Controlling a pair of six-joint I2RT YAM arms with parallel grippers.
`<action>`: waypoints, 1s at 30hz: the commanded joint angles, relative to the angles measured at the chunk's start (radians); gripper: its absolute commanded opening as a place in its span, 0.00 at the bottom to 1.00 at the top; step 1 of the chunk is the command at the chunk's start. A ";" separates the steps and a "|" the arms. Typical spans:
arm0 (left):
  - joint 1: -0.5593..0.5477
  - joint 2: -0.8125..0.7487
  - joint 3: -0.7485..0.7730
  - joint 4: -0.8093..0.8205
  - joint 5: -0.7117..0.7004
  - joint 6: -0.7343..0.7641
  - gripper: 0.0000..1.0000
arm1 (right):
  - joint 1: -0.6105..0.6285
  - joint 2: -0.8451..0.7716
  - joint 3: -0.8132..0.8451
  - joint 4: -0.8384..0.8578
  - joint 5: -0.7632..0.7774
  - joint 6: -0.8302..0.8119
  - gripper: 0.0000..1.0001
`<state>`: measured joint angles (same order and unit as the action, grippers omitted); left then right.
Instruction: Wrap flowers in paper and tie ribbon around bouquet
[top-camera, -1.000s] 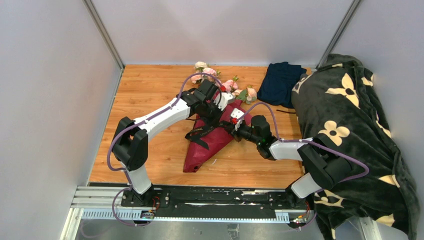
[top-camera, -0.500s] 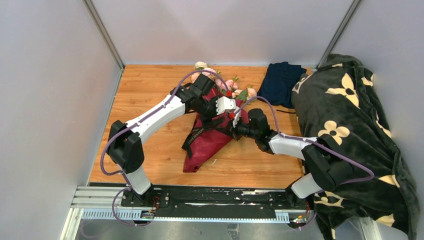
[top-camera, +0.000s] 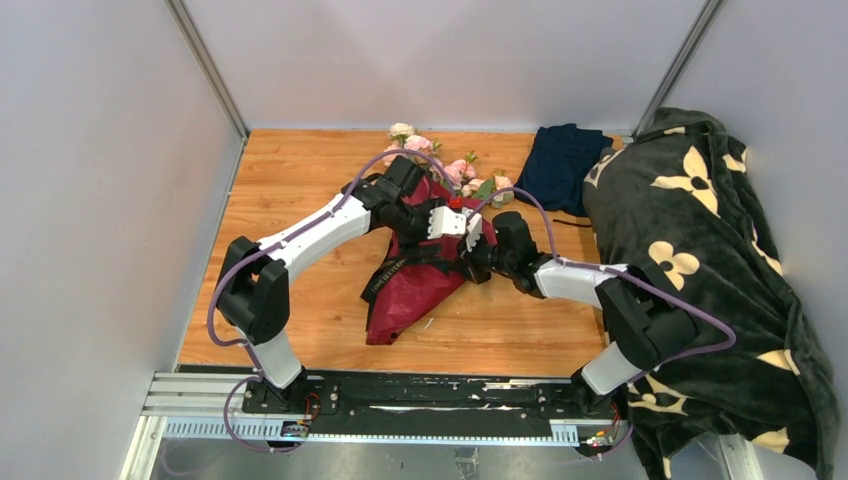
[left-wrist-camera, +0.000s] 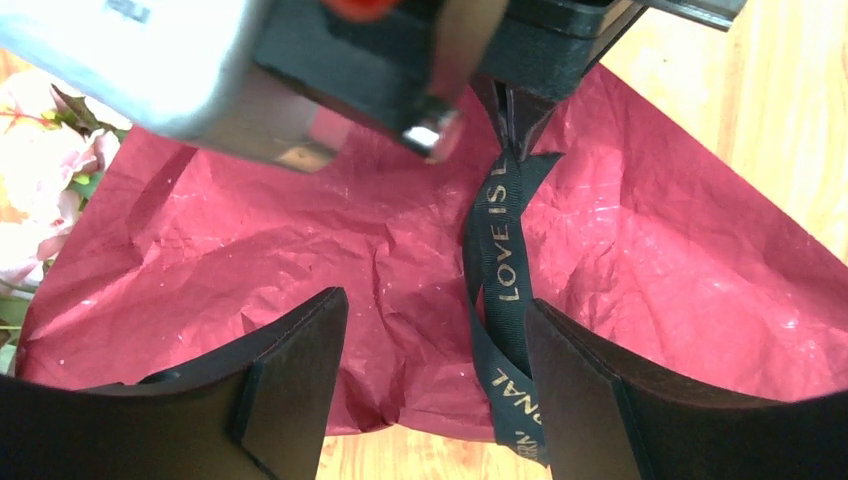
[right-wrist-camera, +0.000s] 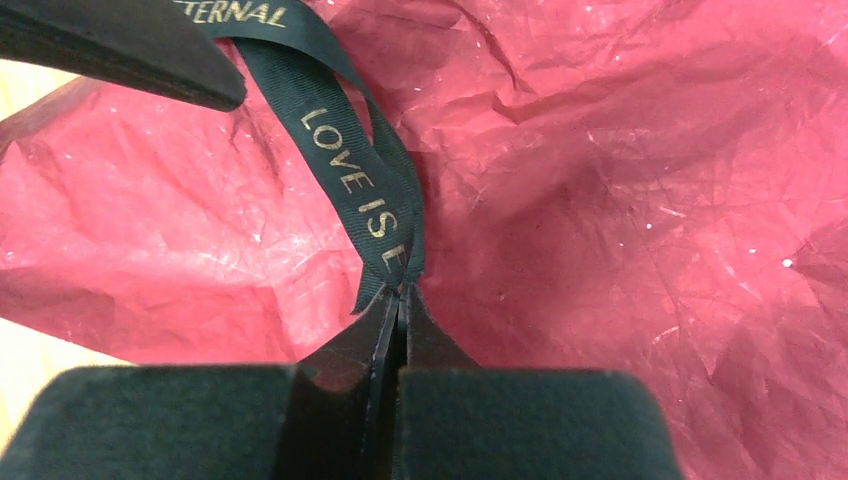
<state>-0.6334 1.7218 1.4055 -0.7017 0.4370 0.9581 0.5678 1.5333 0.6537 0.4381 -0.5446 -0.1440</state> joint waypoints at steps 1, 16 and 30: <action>0.007 0.039 -0.062 -0.007 -0.061 0.016 0.73 | -0.014 0.019 0.076 0.042 -0.010 0.037 0.00; 0.023 0.012 -0.199 0.075 -0.011 -0.040 0.73 | -0.055 0.076 0.146 0.133 -0.014 0.197 0.00; 0.127 -0.070 -0.250 0.259 0.111 -0.264 0.76 | -0.065 0.069 0.147 0.082 -0.021 0.194 0.00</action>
<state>-0.5007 1.6409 1.1633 -0.4545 0.4957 0.7216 0.5144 1.6165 0.7921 0.5385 -0.5495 0.0380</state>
